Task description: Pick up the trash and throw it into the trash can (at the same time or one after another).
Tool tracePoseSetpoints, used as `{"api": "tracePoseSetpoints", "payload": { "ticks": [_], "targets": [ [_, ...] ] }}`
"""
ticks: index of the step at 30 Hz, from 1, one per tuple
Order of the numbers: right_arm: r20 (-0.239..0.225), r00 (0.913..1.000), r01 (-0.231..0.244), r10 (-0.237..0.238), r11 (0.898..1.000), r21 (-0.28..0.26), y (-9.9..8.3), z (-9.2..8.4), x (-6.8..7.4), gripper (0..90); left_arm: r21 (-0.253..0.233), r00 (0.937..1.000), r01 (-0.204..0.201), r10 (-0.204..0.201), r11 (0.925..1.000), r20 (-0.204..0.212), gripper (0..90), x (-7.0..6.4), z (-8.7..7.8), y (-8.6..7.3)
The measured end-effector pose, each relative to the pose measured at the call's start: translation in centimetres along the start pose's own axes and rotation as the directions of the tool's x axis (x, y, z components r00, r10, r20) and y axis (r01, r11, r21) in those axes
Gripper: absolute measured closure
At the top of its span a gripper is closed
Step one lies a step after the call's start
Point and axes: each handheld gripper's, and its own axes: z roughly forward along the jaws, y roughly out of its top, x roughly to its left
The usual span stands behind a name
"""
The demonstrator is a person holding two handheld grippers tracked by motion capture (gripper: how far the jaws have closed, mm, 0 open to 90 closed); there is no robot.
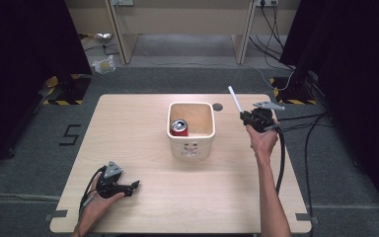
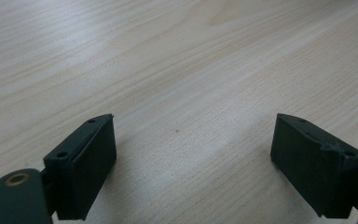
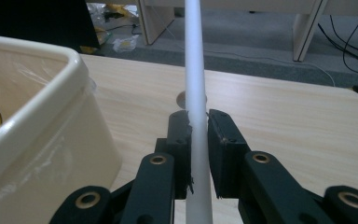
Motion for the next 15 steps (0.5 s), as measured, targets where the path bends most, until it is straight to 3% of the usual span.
{"api": "tracePoseSetpoints", "payload": {
  "ticks": [15],
  "targets": [
    [-0.056,0.9978,0.032,-0.034,0.999,-0.041,2.8,-0.2,2.5,79.4,-0.001,1.0000,0.001,-0.001,1.0000,0.000,13.2,0.0,0.0,0.0]
  ]
}}
